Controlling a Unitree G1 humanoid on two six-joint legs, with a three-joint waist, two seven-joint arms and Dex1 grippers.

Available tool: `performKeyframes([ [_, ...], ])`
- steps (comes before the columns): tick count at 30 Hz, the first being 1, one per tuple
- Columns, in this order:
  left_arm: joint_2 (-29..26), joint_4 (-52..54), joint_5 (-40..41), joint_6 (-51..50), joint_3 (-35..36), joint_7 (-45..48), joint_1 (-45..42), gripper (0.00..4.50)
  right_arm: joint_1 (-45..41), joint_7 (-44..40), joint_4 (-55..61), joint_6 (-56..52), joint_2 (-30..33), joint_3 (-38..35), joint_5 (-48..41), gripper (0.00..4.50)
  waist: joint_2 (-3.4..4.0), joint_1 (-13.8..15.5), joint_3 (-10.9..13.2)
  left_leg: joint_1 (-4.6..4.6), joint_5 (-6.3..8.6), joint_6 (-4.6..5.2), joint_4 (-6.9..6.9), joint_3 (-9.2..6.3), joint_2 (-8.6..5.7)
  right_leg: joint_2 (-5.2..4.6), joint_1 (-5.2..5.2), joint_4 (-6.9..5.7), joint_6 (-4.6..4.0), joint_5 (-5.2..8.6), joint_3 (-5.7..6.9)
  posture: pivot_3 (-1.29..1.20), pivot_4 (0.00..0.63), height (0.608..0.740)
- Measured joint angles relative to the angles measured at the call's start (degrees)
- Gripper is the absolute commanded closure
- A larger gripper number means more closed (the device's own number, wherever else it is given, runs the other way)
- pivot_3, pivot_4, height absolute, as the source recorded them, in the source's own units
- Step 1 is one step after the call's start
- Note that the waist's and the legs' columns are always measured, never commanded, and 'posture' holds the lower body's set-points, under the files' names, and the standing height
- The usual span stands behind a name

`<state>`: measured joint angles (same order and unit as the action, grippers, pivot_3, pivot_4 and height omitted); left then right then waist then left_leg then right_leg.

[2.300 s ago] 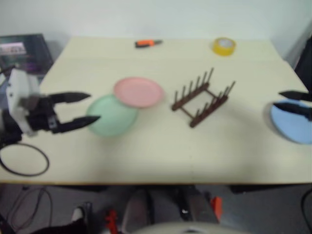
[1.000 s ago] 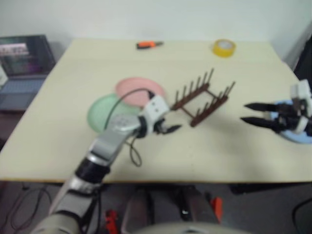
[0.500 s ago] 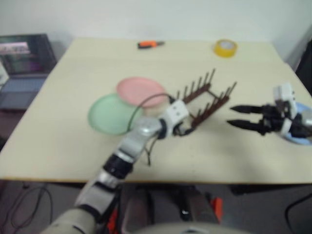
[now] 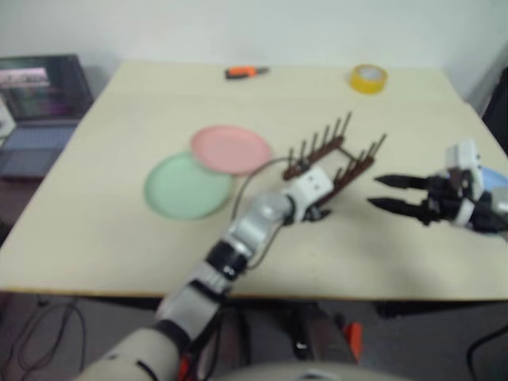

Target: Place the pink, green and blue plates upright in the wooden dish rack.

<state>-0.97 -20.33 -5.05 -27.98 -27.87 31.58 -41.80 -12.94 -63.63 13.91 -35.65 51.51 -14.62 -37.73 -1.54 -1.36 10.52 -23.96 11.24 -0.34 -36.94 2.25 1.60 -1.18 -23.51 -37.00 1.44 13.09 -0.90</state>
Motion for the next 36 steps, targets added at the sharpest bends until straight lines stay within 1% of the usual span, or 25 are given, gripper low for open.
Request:
performKeyframes([
  [3, 0.69, -0.78, -0.98, 0.26, 0.01, -0.87, -0.25, 1.54, 0.11, 0.25, 0.00, 0.00, 0.00, 0.00, -0.03, 1.68, 0.00, -0.05, 0.00, 0.01, 0.00, 0.00, 0.00, 0.00, 0.00, 0.00, 0.00, 0.00, 0.00, 0.00, -0.01, 0.00, 0.150, 0.740],
  [5, 0.70, -1.54, -1.44, 0.93, 0.16, -1.09, -0.65, 2.19, 0.11, 0.49, 0.00, 0.02, 0.00, 0.00, -0.04, 1.68, 0.00, -0.04, 0.00, 0.01, 0.00, 0.00, 0.00, -0.03, 0.00, 0.00, 0.01, 0.01, -0.01, 0.01, 0.01, 0.00, 0.150, 0.740],
  [7, 0.71, -2.04, -1.83, 1.16, 0.39, -1.13, -1.08, 2.94, 0.11, 0.79, 0.00, 0.06, 0.00, 0.00, -0.04, 1.68, 0.00, -0.04, 0.00, 0.01, 0.00, 0.00, 0.01, -0.03, -0.01, 0.00, 0.02, 0.02, -0.01, 0.01, 0.01, 0.00, 0.150, 0.740],
  [8, 0.86, -2.29, -2.04, 1.19, 0.83, -1.66, -1.11, 3.25, 0.11, 1.00, 0.00, 0.09, 0.00, 0.00, -0.03, 1.68, 0.00, -0.04, 0.00, 0.00, 0.00, 0.00, 0.01, -0.04, 0.01, -0.01, 0.02, 0.02, -0.01, 0.01, 0.02, 0.00, 0.150, 0.740],
  [9, 0.76, -2.41, -1.99, 1.49, 1.12, -1.38, -1.22, 3.43, 0.11, 1.20, 0.00, 0.12, 0.00, 0.00, -0.03, 1.68, 0.00, -0.03, 0.00, 0.00, 0.00, 0.00, 0.00, -0.04, -0.01, -0.01, 0.02, 0.03, -0.01, 0.01, 0.02, 0.00, 0.150, 0.740],
  [15, 0.81, -2.90, -1.93, 1.96, 1.85, -0.93, -1.26, 3.46, -0.28, 1.53, -0.11, 0.40, -0.14, 0.02, 0.01, 1.68, 0.00, -0.06, 0.00, 0.01, 0.00, 0.00, 0.01, -0.05, 0.00, -0.01, 0.03, 0.03, -0.01, 0.01, 0.03, 0.00, 0.150, 0.740],
  [20, -0.48, -2.77, -1.53, 2.45, 2.39, 1.47, -1.25, 3.46, -1.09, 1.44, -0.78, 1.21, -0.14, 0.02, 0.32, 1.68, 0.00, -0.16, 0.00, 0.02, 0.00, 0.00, 0.04, -0.05, 0.00, 0.01, 0.02, 0.03, -0.04, 0.02, 0.04, 0.00, 0.150, 0.740],
  [24, -4.42, -0.29, 0.62, 3.94, 2.40, 9.08, -0.50, 3.46, -0.85, 0.20, -3.12, 2.13, 1.75, -0.28, 0.79, 1.68, 0.01, -0.15, 0.00, 0.01, 0.00, -0.01, 0.10, -0.05, 0.04, 0.01, -0.01, 0.03, -0.11, 0.06, 0.04, 0.00, 0.150, 0.740],
  [28, -8.26, 1.46, 2.88, 6.79, 2.20, 18.68, 0.11, 3.46, 1.34, -1.96, -5.41, 3.45, 4.96, -2.84, 1.91, 1.68, 0.01, 0.03, 0.00, -0.03, 0.01, 0.00, 0.12, -0.04, 0.06, -0.04, -0.01, 0.09, -0.13, 0.09, 0.06, 0.00, 0.150, 0.740],
  [32, -8.99, 1.33, 3.96, 10.94, 0.83, 25.88, 0.16, 3.46, 4.48, -3.38, -6.78, 4.69, 6.42, -5.47, 3.00, 1.68, 0.01, 0.25, 0.00, -0.07, 0.01, 0.01, 0.09, -0.04, 0.05, -0.13, -0.01, 0.09, -0.09, 0.09, 0.05, 0.00, 0.150, 0.740],
  [36, -8.08, -0.89, 4.36, 13.99, 0.36, 29.11, -0.19, 3.46, 7.96, -3.88, -6.85, 5.12, 7.37, -9.67, 3.31, 1.68, 0.01, 0.45, 0.00, -0.07, 0.02, 0.02, 0.05, -0.06, 0.02, -0.12, -0.01, 0.08, -0.07, 0.09, 0.06, 0.00, 0.150, 0.740],
])
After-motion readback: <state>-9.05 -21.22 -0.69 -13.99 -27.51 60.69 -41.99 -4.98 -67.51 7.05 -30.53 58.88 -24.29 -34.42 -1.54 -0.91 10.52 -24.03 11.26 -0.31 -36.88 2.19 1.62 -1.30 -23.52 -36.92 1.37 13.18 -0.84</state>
